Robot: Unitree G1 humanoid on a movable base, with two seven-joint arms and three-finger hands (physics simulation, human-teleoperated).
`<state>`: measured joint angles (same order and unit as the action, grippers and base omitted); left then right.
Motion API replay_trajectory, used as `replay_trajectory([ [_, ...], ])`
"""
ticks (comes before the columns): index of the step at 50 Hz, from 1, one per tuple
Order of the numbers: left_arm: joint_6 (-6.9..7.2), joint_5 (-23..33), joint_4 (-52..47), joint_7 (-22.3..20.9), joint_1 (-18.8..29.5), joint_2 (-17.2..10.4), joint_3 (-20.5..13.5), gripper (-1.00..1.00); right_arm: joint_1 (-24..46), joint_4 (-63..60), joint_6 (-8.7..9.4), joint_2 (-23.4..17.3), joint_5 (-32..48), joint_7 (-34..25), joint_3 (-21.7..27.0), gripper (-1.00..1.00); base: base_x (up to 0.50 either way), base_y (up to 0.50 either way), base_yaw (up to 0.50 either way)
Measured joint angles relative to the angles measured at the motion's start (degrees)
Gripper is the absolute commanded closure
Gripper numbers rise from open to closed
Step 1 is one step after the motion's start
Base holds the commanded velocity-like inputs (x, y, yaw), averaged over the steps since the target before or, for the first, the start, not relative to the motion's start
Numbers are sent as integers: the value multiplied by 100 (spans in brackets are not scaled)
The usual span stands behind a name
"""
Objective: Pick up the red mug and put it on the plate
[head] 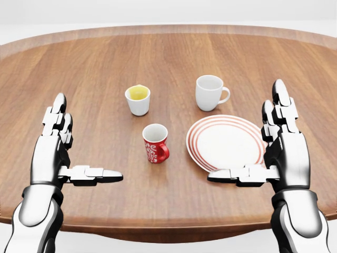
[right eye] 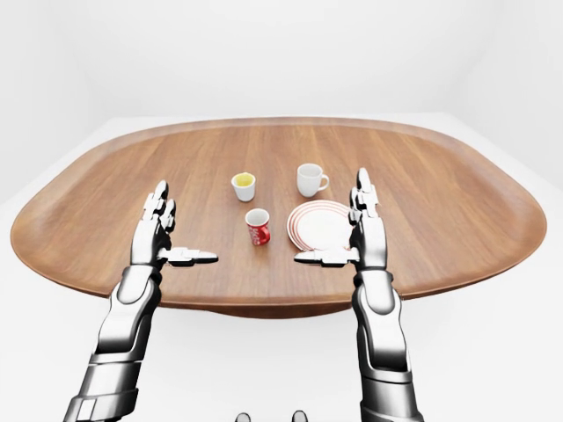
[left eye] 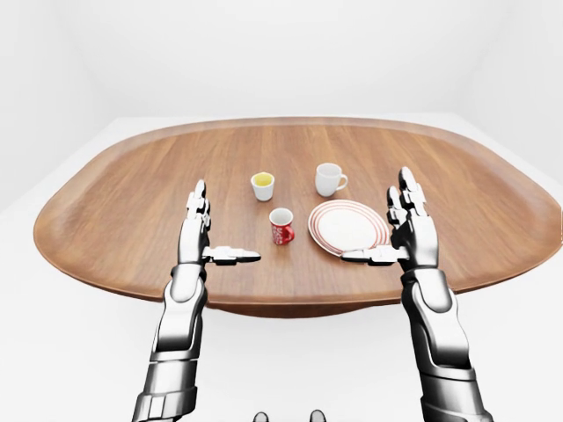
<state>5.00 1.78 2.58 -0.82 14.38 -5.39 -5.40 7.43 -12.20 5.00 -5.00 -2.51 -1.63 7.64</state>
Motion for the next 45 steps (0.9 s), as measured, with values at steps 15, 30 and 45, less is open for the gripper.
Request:
replay_trajectory([
  [15, 0, 74, -122, 0, -29, 31, 31, -100, 14, 36, 0, 15, 91, -49, -38, -100, 50, 0, 0],
  [30, 0, 97, -175, -6, -47, 42, 35, -100, 22, 35, 0, 26, 120, -54, -48, -100, 50, 0, 0],
  [45, 0, 99, -195, -16, -47, 38, 28, -100, 43, 43, 0, 32, 145, -58, -65, -100, 50, 0, 0],
])
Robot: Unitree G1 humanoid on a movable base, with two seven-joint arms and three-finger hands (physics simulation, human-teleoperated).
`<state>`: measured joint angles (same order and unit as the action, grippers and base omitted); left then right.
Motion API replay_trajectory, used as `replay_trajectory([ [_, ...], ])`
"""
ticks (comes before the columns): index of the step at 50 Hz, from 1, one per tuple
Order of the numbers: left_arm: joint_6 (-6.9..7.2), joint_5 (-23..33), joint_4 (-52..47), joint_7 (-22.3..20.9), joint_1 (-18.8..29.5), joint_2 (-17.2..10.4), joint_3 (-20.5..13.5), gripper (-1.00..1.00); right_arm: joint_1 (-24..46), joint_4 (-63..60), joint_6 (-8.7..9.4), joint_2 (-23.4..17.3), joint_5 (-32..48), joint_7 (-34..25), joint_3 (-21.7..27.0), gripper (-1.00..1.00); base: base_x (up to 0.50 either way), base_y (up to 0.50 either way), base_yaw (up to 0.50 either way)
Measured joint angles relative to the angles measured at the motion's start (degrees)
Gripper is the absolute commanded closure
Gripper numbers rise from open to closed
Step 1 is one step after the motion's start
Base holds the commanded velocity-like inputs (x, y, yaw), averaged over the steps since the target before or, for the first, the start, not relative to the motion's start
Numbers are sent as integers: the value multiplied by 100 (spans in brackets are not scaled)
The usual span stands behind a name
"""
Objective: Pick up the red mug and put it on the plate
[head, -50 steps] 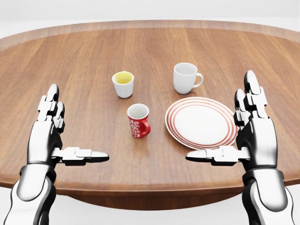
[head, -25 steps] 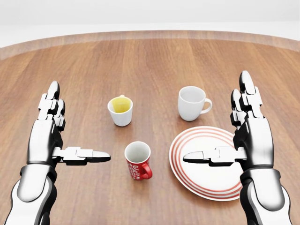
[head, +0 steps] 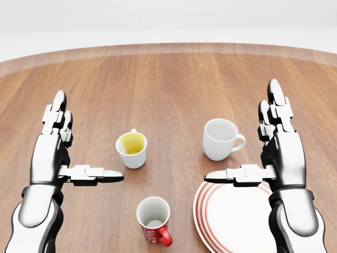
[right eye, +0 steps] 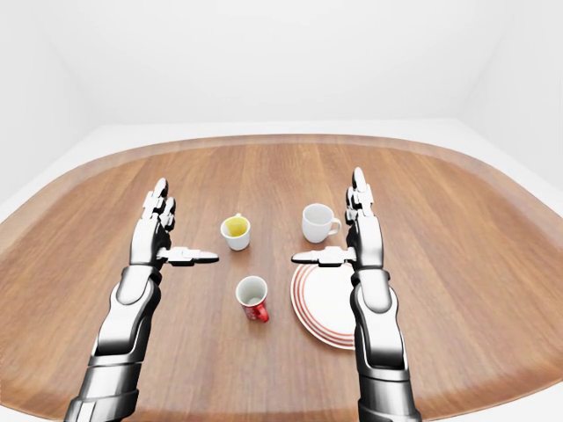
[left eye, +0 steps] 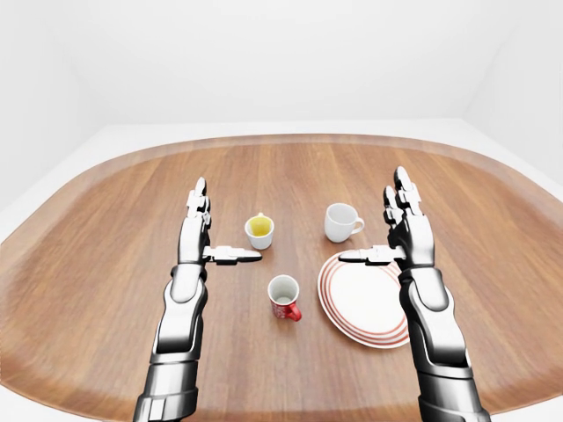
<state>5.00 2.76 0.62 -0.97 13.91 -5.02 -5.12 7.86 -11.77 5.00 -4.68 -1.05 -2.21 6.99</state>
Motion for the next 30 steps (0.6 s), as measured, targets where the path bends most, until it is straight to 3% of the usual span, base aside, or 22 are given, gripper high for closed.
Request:
replay_trajectory([
  [12, 0, 8, -45, -10, -30, 3, 1, -100, 13, 60, 0, -10, 65, -3, -19, -100, 47, 0, 0],
  [30, 0, 7, -24, -18, -30, -5, -10, -100, 526, 525, 0, -148, 701, -344, -236, -100, 0, 0, 0],
])
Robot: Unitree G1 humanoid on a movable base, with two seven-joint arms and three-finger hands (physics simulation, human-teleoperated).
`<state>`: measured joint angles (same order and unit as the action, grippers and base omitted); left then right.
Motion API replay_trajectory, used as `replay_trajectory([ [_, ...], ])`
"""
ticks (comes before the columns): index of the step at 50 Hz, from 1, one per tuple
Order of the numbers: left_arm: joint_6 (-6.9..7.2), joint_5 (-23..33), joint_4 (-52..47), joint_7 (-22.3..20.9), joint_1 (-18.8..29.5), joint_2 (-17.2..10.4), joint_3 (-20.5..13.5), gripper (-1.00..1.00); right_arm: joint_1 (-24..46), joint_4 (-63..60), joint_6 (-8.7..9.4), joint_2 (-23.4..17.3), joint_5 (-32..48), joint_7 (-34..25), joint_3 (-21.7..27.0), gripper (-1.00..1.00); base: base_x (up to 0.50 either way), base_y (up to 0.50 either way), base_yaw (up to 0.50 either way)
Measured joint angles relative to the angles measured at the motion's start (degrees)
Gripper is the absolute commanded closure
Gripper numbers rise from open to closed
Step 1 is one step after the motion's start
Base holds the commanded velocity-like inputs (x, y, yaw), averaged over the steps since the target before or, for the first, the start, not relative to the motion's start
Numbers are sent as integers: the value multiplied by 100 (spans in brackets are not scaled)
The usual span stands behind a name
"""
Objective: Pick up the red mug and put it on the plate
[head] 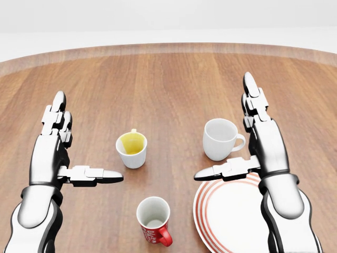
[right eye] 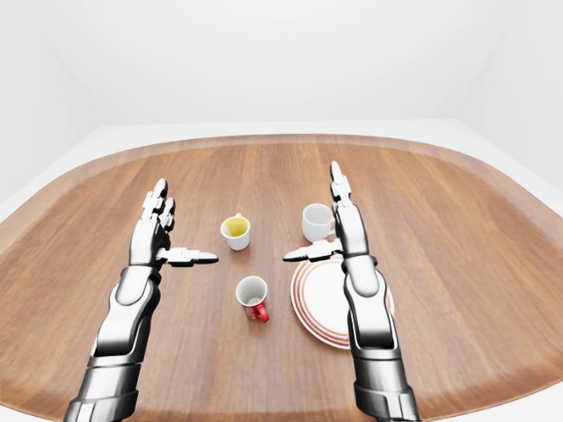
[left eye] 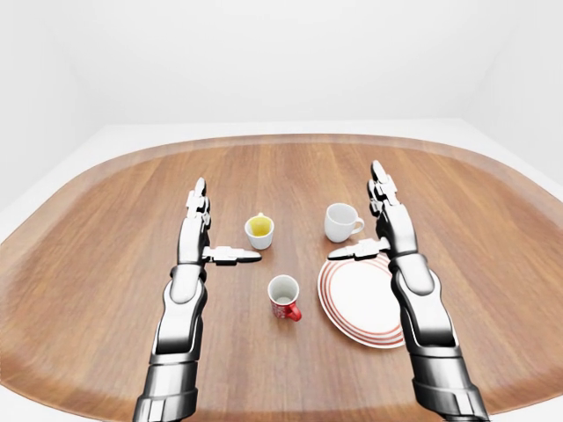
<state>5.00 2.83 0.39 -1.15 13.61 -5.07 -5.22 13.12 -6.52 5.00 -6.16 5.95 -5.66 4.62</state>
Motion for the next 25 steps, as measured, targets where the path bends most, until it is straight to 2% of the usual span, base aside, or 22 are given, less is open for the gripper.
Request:
replay_trajectory([
  [25, 0, 22, 10, 0, 68, -17, -3, -100, 474, 616, 0, 143, 1241, -870, -473, -100, 0, 0, 0],
])
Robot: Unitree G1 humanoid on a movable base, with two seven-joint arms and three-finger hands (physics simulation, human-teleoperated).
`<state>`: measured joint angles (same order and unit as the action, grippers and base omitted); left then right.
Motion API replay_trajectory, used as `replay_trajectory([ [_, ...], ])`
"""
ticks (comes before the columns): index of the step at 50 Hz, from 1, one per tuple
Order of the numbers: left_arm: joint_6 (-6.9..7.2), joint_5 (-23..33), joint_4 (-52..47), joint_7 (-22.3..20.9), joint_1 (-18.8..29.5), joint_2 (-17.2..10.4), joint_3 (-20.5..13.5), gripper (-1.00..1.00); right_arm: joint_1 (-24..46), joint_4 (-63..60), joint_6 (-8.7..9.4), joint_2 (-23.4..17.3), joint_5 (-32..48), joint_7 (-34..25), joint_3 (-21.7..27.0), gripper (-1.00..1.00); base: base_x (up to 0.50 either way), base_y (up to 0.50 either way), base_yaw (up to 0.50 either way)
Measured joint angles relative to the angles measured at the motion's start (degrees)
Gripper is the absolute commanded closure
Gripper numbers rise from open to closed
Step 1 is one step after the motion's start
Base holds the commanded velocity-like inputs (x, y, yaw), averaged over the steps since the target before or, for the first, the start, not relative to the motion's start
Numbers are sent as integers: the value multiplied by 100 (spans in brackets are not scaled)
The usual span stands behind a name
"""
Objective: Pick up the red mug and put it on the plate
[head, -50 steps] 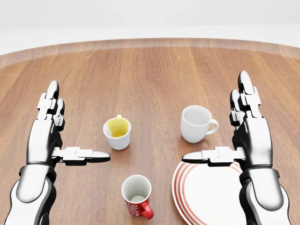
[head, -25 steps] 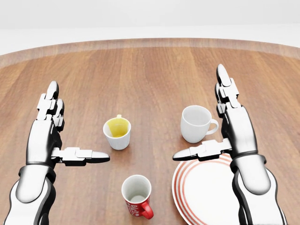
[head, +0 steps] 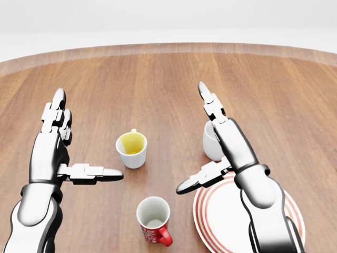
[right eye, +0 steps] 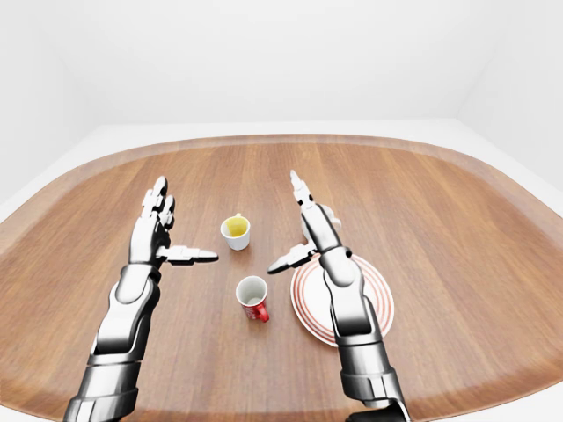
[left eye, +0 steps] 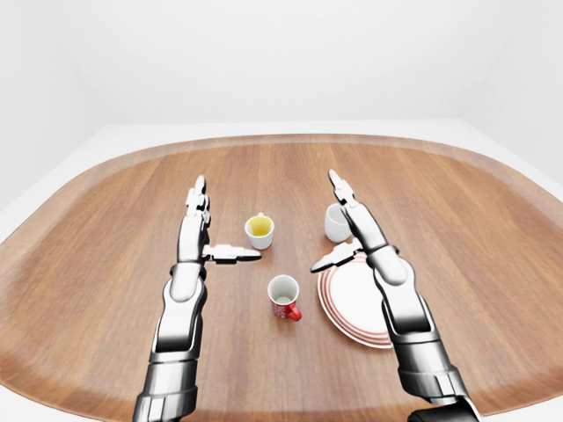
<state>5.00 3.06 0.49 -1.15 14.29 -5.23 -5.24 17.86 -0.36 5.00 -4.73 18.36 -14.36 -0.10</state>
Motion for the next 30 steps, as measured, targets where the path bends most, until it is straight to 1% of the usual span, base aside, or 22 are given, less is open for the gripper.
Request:
replay_trajectory([
  [18, 0, 18, 0, -6, 10, -2, 3, -100, 216, 408, 0, 237, 821, -326, -341, -100, 0, 0, 0],
  [30, 0, 19, 23, -8, 0, 0, 3, -100, 300, 689, 0, 396, 1148, -439, -495, -100, 0, 0, 0],
])
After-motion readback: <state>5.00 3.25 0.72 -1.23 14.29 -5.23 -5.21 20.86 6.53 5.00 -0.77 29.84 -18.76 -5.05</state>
